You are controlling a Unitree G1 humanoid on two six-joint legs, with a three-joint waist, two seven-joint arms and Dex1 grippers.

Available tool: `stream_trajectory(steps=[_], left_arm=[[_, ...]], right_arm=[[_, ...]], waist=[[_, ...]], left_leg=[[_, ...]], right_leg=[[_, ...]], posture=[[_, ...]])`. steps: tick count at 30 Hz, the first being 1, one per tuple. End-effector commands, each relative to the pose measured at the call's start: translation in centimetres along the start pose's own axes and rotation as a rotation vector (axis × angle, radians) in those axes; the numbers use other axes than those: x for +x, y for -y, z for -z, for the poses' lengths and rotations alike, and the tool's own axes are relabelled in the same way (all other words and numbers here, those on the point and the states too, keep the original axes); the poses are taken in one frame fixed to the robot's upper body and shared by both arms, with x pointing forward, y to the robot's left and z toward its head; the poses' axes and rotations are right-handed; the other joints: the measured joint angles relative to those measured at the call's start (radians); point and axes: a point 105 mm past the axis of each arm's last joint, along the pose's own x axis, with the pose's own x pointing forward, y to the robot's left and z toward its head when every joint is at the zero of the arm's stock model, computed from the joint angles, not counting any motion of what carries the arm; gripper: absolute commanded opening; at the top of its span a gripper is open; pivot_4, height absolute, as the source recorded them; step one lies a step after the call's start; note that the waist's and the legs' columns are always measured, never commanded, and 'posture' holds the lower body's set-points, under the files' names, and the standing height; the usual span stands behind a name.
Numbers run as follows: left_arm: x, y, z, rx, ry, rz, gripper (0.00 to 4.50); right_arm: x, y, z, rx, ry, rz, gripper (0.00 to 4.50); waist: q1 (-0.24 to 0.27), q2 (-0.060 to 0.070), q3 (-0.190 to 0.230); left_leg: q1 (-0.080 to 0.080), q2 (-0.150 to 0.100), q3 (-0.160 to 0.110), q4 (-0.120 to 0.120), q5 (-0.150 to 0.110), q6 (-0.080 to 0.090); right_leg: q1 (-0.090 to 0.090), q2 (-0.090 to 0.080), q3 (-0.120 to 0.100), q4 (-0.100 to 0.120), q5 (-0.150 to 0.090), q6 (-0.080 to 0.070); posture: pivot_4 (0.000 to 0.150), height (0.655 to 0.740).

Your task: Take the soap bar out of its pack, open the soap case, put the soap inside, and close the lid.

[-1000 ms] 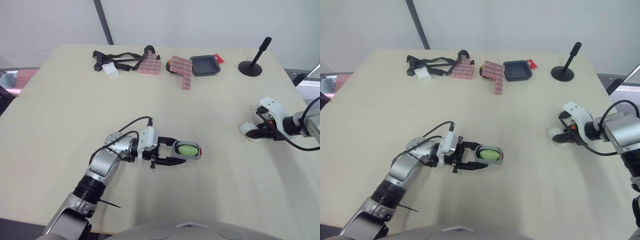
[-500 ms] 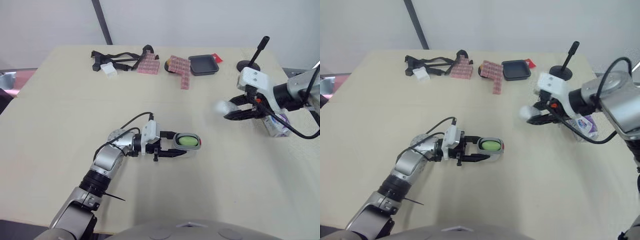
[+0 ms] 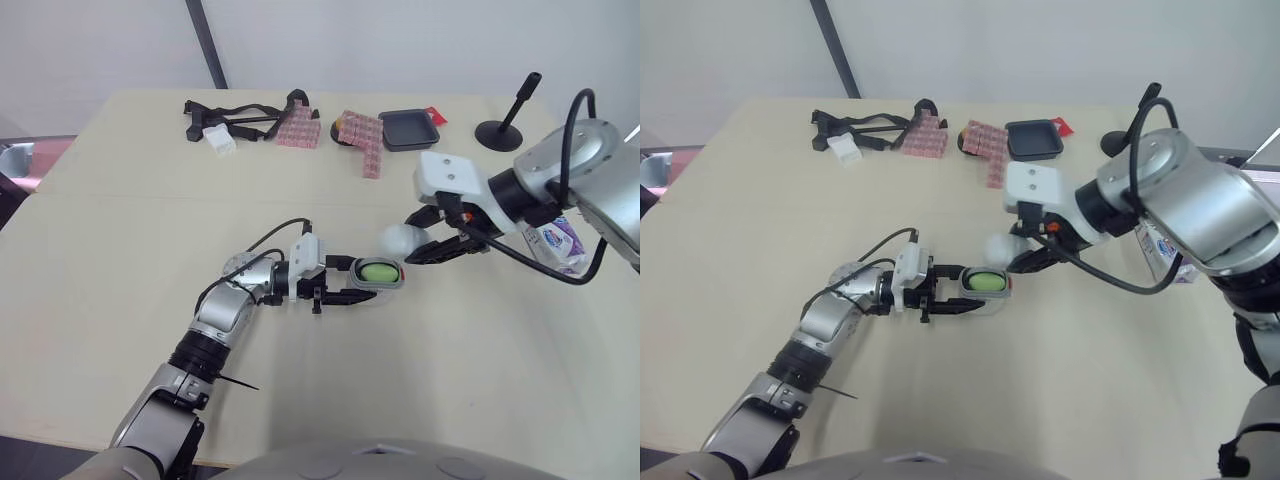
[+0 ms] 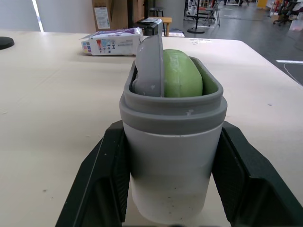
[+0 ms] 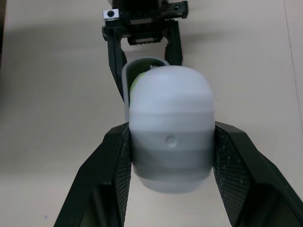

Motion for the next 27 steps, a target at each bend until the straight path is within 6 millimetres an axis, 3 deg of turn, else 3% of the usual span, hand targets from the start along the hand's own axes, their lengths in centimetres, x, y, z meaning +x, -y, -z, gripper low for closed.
stream_trajectory(steps=[1, 27], left_arm=[[-0.1, -0.5, -0.9, 0.043, 0.026, -0.013, 1.86], [0.1, -0.5, -0.8, 0.066, 0.024, -0.013, 1.86]], right_arm=[[0.3, -0.1, -0.6, -0.028, -0.01, 0.01, 1.94], [4.0, -0.5, -0.2, -0.008, -0.046, -0.044, 1.94]], waist=[[0.0, 0.0, 0.0], [0.0, 0.0, 0.0]], left_leg=[[0.0, 0.0, 0.0, 0.0, 0.0, 0.0], [0.0, -0.001, 0.0, 0.0, 0.0, -0.001]], right_leg=[[0.0, 0.0, 0.0, 0.0, 0.0, 0.0], [0.0, 0.0, 0.0, 0.0, 0.0, 0.0]], posture=[[0.15, 0.74], [0.15, 0.74]])
